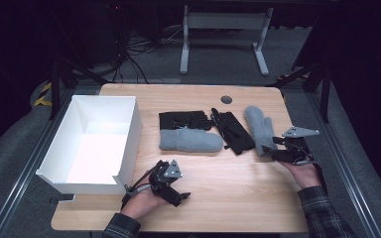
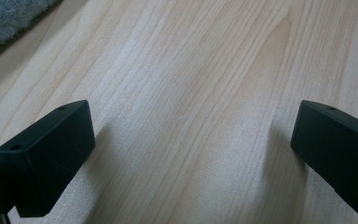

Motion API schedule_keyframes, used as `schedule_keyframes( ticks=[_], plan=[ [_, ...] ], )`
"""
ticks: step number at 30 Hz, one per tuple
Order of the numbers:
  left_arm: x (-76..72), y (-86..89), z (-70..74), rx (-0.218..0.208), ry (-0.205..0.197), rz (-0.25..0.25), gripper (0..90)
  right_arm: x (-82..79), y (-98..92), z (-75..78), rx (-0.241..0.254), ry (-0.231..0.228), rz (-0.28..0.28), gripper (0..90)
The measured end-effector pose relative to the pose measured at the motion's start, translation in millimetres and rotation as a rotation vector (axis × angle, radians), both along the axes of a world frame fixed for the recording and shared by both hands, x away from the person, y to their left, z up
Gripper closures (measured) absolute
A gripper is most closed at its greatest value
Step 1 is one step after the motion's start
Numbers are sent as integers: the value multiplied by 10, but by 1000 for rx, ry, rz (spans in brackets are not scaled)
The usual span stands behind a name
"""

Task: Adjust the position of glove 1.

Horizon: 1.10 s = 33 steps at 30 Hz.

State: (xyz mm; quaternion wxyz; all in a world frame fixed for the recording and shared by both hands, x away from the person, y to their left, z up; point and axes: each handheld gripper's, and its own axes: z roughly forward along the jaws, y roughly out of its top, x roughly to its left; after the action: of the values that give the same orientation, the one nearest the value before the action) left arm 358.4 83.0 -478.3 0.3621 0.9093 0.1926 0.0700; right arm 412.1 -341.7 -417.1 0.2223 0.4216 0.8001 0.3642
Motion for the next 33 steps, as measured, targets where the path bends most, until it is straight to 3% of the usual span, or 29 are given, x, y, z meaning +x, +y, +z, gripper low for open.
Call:
schedule_keyframes(
  ticks=[10, 19, 24, 33],
  plan=[
    [0, 0, 0, 0, 0, 0, 1, 162, -18, -128, 4, 48, -21, 437],
    [-1, 1, 0, 2, 0, -1, 1, 171, -63, -221, -6, 82, -23, 670],
    [-1, 1, 1, 2, 0, -1, 1, 163, -85, -210, -13, 81, -12, 775],
    [-1, 0, 0, -1, 1, 1, 1, 114, -175, -136, 0, 40, -2, 819]
  ],
)
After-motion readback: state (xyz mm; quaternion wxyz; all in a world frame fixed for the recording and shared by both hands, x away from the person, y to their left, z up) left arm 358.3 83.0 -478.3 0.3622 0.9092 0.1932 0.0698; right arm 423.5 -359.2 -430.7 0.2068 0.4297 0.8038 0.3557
